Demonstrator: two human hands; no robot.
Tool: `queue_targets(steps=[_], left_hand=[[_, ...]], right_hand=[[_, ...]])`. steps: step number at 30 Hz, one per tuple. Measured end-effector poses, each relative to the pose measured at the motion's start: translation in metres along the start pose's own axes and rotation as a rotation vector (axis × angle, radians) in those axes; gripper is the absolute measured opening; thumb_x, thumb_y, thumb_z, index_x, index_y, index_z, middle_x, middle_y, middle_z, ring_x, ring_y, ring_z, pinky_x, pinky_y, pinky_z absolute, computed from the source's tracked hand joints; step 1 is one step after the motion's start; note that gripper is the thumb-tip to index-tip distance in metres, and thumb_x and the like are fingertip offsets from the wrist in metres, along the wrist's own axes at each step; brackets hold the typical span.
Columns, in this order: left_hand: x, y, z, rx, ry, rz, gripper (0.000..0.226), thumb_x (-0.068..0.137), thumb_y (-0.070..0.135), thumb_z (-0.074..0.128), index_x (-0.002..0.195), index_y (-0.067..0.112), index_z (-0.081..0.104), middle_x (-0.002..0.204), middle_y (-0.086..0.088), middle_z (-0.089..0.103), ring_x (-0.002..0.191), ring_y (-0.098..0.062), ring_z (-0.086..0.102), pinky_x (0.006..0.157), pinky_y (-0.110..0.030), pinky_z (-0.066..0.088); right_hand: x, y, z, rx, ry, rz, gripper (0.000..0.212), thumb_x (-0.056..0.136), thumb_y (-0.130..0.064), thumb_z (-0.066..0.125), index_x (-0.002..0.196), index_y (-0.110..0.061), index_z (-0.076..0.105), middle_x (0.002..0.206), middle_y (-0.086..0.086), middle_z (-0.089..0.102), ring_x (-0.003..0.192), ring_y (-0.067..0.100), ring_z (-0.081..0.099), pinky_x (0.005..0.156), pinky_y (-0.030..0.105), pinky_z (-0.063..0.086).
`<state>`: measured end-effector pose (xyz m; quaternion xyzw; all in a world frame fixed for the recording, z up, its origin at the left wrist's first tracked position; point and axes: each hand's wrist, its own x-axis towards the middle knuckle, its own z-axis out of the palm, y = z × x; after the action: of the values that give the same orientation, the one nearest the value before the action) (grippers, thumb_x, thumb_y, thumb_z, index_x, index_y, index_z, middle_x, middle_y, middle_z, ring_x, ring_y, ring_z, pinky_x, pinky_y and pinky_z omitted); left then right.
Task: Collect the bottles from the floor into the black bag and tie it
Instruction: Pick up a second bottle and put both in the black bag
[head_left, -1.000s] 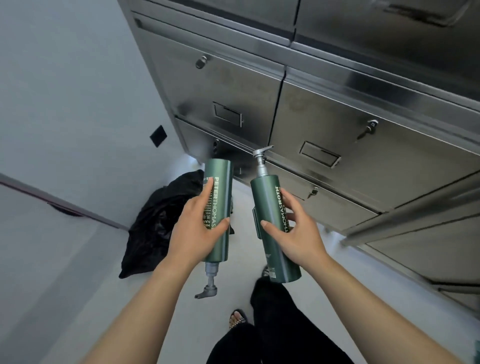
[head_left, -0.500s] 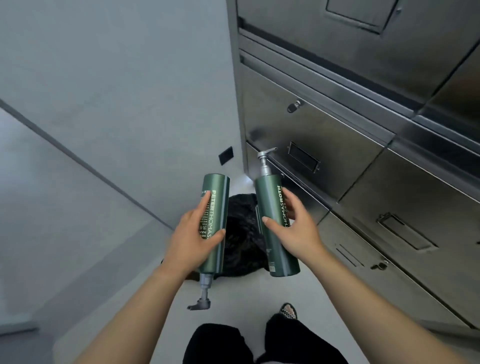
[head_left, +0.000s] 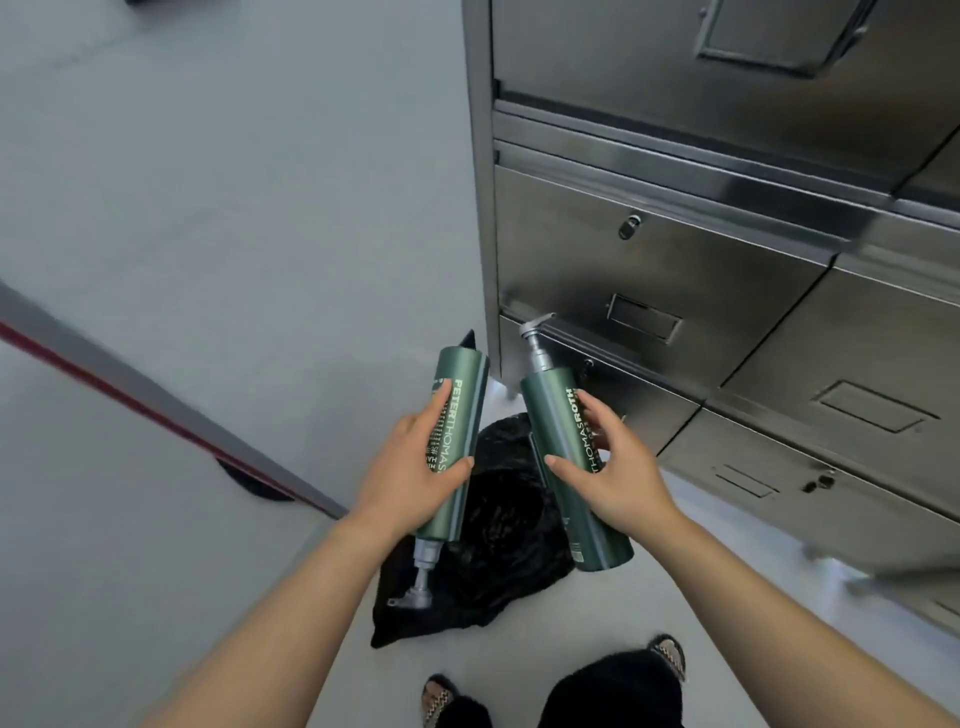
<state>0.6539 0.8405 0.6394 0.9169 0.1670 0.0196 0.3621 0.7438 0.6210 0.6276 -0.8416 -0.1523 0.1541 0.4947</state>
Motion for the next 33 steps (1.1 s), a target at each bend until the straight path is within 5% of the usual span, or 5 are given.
queue_targets(steps=[12,18,24,29,33], left_hand=[[-0.003,0.008,-0.025,0.070,-0.006,0.094,0.085,0.079,0.046,0.060,0.138,0.060,0.000,0.126,0.001,0.048,0.099,-0.012,0.052,0.079,-0.027,0.043],[0.013,-0.010,0.008,0.106,-0.006,0.034,0.084,0.081,0.046,0.059,0.141,0.055,0.001,0.127,0.000,0.048,0.098,-0.016,0.055,0.079,-0.031,0.048],[0.050,-0.091,0.083,0.164,0.015,0.055,0.085,0.081,0.047,0.058,0.143,0.051,0.000,0.126,0.001,0.045,0.088,-0.014,0.054,0.069,-0.025,0.042],[0.077,-0.191,0.182,0.137,0.034,0.091,0.086,0.082,0.042,0.061,0.143,0.051,0.001,0.133,-0.002,0.043,0.105,-0.018,0.054,0.082,-0.029,0.047],[0.092,-0.284,0.283,0.099,0.033,0.100,0.086,0.082,0.040,0.062,0.141,0.054,0.001,0.129,-0.002,0.044,0.106,-0.018,0.053,0.088,-0.036,0.049]], right_hand=[[-0.027,-0.026,0.007,-0.017,0.103,-0.017,0.078,0.067,-0.047,0.072,0.129,-0.059,0.026,0.117,-0.036,0.042,0.109,-0.002,0.046,0.093,0.025,0.043],[-0.005,0.011,0.010,0.007,0.082,-0.004,0.075,0.071,-0.041,0.074,0.126,-0.061,0.028,0.107,-0.043,0.040,0.097,-0.023,0.043,0.074,0.007,0.036],[0.030,0.100,0.063,0.011,0.115,-0.007,0.075,0.071,-0.045,0.073,0.122,-0.069,0.024,0.108,-0.044,0.039,0.097,-0.023,0.043,0.071,0.004,0.036],[0.063,0.218,0.138,0.029,0.149,-0.022,0.077,0.073,-0.041,0.074,0.132,-0.054,0.027,0.116,-0.032,0.042,0.100,-0.006,0.048,0.079,0.012,0.039],[0.085,0.334,0.202,0.047,0.167,-0.068,0.074,0.073,-0.039,0.074,0.130,-0.054,0.031,0.114,-0.042,0.042,0.101,-0.017,0.047,0.082,0.012,0.040]])
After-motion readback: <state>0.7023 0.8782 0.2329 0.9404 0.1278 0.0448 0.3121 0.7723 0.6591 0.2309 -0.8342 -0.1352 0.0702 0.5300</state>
